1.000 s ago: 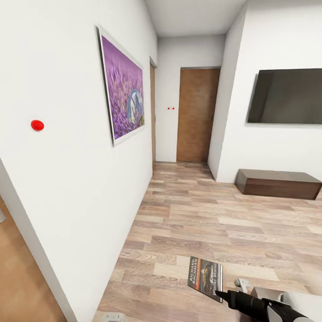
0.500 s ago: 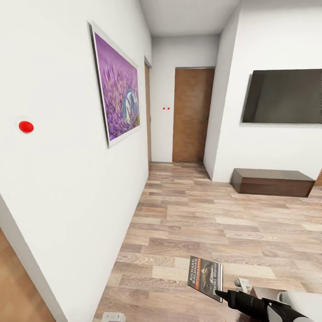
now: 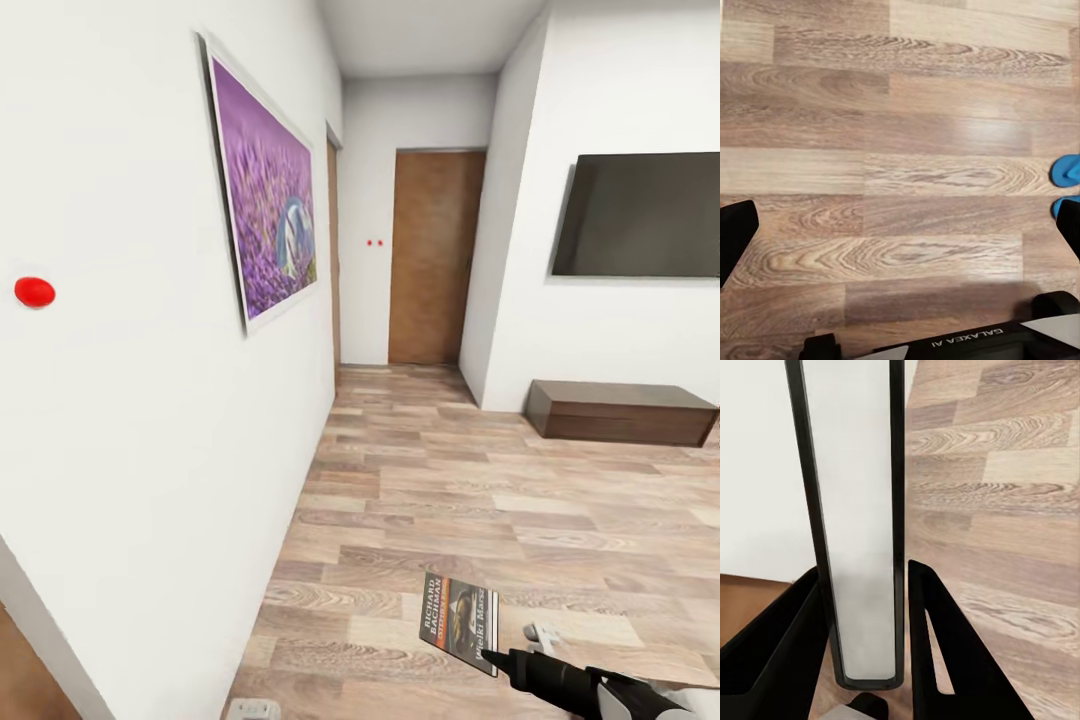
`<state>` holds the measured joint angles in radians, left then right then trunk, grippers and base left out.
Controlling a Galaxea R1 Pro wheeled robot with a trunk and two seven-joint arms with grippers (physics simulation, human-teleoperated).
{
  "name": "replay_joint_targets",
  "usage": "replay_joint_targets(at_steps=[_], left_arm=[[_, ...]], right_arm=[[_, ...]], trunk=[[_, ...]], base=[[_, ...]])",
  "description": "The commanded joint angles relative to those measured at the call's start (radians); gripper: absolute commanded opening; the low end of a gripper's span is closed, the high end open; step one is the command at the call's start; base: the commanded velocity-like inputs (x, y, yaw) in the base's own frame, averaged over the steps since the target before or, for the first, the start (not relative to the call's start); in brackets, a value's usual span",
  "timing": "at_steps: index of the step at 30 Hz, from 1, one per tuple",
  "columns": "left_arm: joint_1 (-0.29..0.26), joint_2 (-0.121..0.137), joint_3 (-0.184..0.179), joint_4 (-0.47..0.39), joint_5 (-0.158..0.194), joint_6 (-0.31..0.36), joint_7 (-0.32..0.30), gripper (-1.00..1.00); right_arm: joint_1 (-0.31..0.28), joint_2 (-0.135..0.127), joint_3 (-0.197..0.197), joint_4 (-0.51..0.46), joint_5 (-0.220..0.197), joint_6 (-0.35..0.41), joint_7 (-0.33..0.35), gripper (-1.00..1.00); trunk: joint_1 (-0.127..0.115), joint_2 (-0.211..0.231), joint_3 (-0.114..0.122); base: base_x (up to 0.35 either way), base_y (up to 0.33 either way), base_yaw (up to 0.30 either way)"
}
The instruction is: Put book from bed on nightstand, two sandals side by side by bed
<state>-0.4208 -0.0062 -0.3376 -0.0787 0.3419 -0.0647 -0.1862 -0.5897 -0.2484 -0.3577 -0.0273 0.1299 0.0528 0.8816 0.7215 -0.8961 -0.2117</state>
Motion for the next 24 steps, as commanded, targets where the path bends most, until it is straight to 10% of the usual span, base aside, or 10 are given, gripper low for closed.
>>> replay_joint_targets(at_steps=[1,24], left_arm=[[-0.001,0.0,-0.009,0.002,0.009,-0.004,-0.002,1.0],[-0.001,0.0,-0.009,0.002,0.008,-0.004,-0.002,1.0]], right_arm=[[-0.001,0.0,-0.012,-0.001,0.008,0.006,0.004,-1.0],[-0.001,0.0,-0.012,-0.002,0.008,0.006,0.003,-1.0]], trunk=[[0.001,-0.001,-0.001],[0.001,-0.001,-0.001]], base=[[0.309,0.091,-0.068],[0.148,0.051,-0.104]])
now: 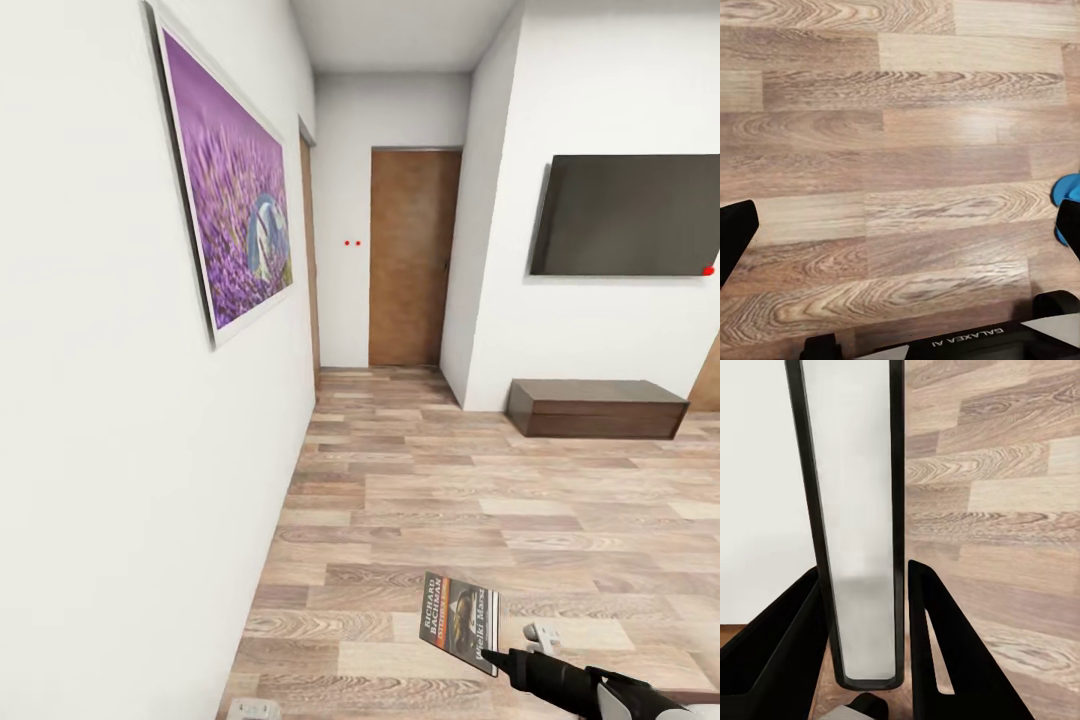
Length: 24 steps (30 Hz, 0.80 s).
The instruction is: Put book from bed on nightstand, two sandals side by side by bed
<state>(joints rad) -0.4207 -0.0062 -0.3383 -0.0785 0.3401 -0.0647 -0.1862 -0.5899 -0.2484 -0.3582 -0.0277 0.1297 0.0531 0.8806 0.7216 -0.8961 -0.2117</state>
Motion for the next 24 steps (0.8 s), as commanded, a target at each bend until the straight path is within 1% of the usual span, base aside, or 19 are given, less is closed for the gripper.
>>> replay_joint_targets(at_steps=[1,6,15,24], left_arm=[[-0.001,0.0,-0.008,0.002,0.01,-0.004,-0.002,1.0],[-0.001,0.0,-0.008,0.002,0.01,-0.004,-0.002,1.0],[-0.001,0.0,-0.008,0.002,0.01,-0.004,-0.002,1.0],[-0.001,0.0,-0.008,0.002,0.01,-0.004,-0.002,1.0]], right_arm=[[-0.001,0.0,-0.011,-0.001,0.008,0.006,0.004,-1.0],[-0.001,0.0,-0.011,-0.001,0.008,0.006,0.004,-1.0],[0.0,0.0,-0.011,-0.001,0.008,0.006,0.003,-1.0],[-0.001,0.0,-0.011,-0.001,0.008,0.006,0.003,-1.0]], trunk=[[0.001,-0.001,-0.001],[0.001,-0.001,-0.001],[0.001,-0.001,-0.001],[0.001,-0.001,-0.001]], base=[[0.274,0.135,0.0],[0.255,0.109,0.0],[0.06,0.01,0.0],[0.29,0.0,0.0]])
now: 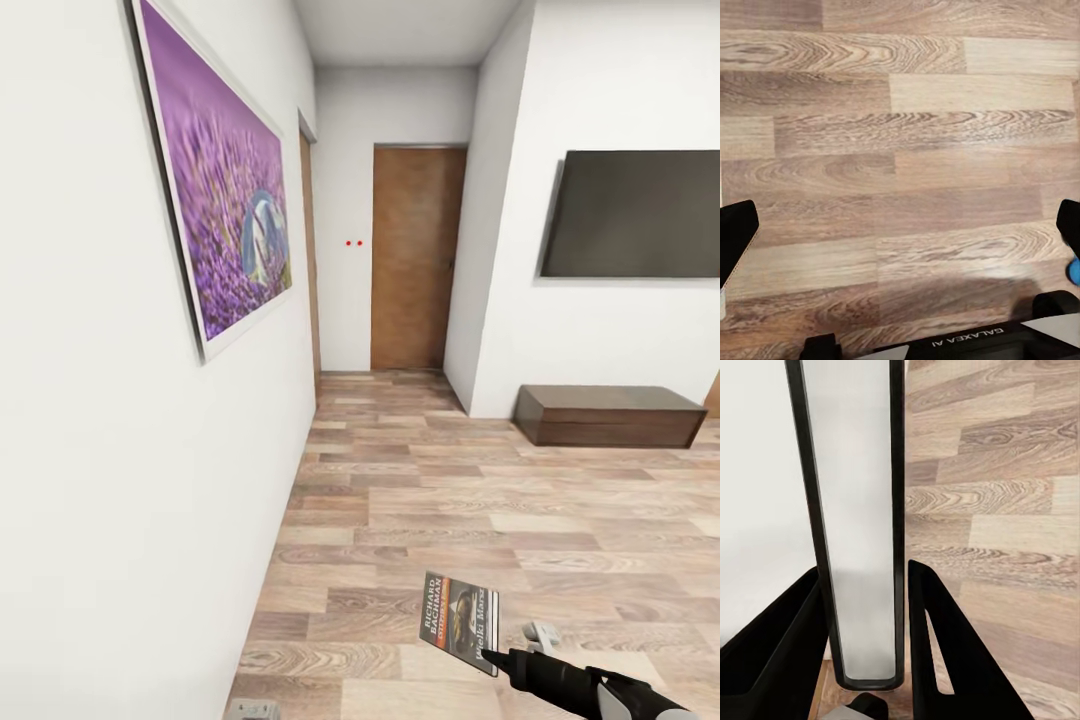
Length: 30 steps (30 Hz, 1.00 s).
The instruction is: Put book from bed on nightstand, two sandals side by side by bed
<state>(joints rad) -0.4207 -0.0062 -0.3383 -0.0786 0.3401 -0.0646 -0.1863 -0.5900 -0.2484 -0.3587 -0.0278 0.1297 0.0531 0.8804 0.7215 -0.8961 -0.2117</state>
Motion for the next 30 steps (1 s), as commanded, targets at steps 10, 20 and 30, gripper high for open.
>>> replay_joint_targets(at_steps=[10,20,30], left_arm=[[-0.001,0.0,-0.008,0.002,0.01,-0.005,-0.002,1.0],[-0.001,0.0,-0.008,0.002,0.01,-0.004,-0.002,1.0],[-0.001,0.0,-0.008,0.002,0.009,-0.005,-0.002,1.0]], right_arm=[[0.0,0.0,-0.011,-0.001,0.008,0.006,0.005,-1.0],[0.0,0.0,-0.011,-0.001,0.008,0.006,0.005,-1.0],[0.0,0.0,-0.011,0.0,0.006,0.007,0.006,-1.0]], trunk=[[0.001,-0.001,-0.001],[0.001,-0.001,-0.001],[0.001,-0.001,-0.001]], base=[[0.224,0.0,0.0],[0.237,0.0,0.0],[0.262,0.0,0.0]])
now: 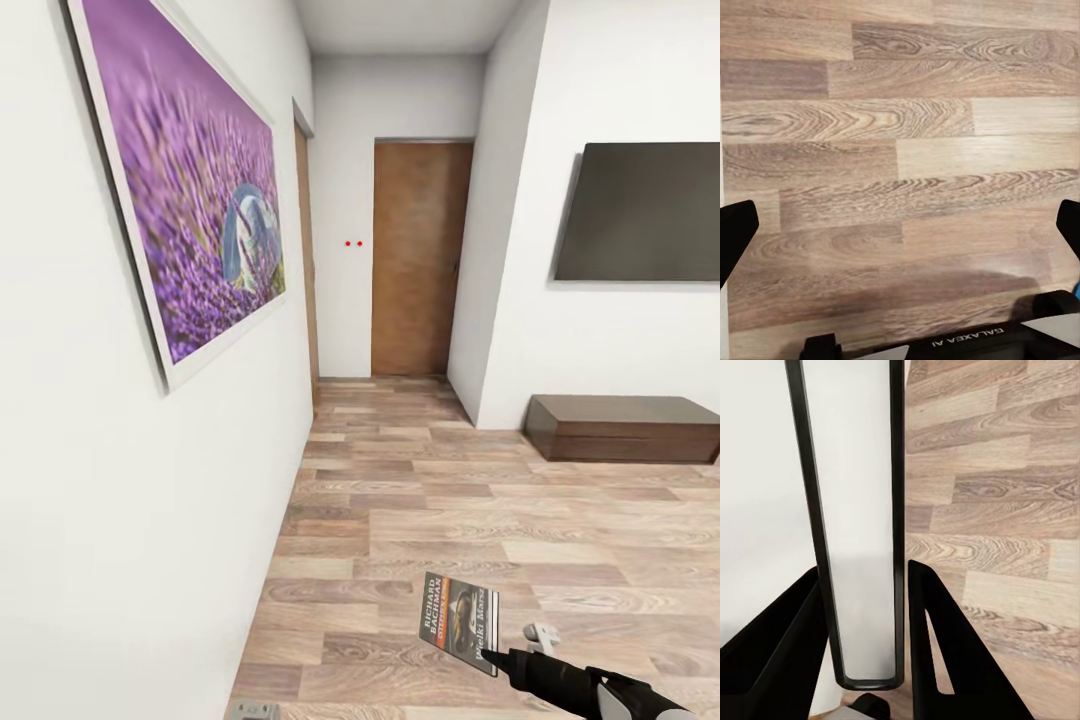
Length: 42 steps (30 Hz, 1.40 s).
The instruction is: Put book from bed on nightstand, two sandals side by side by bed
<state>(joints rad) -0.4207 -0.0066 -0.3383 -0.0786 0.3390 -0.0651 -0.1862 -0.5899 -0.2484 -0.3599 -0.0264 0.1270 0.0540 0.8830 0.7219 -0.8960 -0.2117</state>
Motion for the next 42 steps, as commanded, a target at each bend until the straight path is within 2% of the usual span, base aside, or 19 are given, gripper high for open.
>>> replay_joint_targets(at_steps=[1,7,42], left_arm=[[-0.001,0.0,-0.008,0.002,0.01,-0.004,-0.002,1.0],[-0.001,0.0,-0.008,0.002,0.011,-0.004,-0.002,1.0],[-0.001,0.0,-0.008,0.002,0.011,-0.004,-0.002,1.0]], right_arm=[[-0.001,0.0,-0.01,-0.001,0.009,0.005,0.004,-1.0],[-0.001,0.0,-0.01,0.005,0.01,0.006,-0.002,-1.0],[-0.001,0.0,-0.009,0.019,0.01,0.007,-0.004,-1.0]], trunk=[[0.0,-0.001,-0.001],[0.0,-0.001,-0.001],[0.0,-0.001,-0.001]], base=[[0.05,0.0,0.0],[0.179,0.0,0.0],[0.324,0.0,0.0]])
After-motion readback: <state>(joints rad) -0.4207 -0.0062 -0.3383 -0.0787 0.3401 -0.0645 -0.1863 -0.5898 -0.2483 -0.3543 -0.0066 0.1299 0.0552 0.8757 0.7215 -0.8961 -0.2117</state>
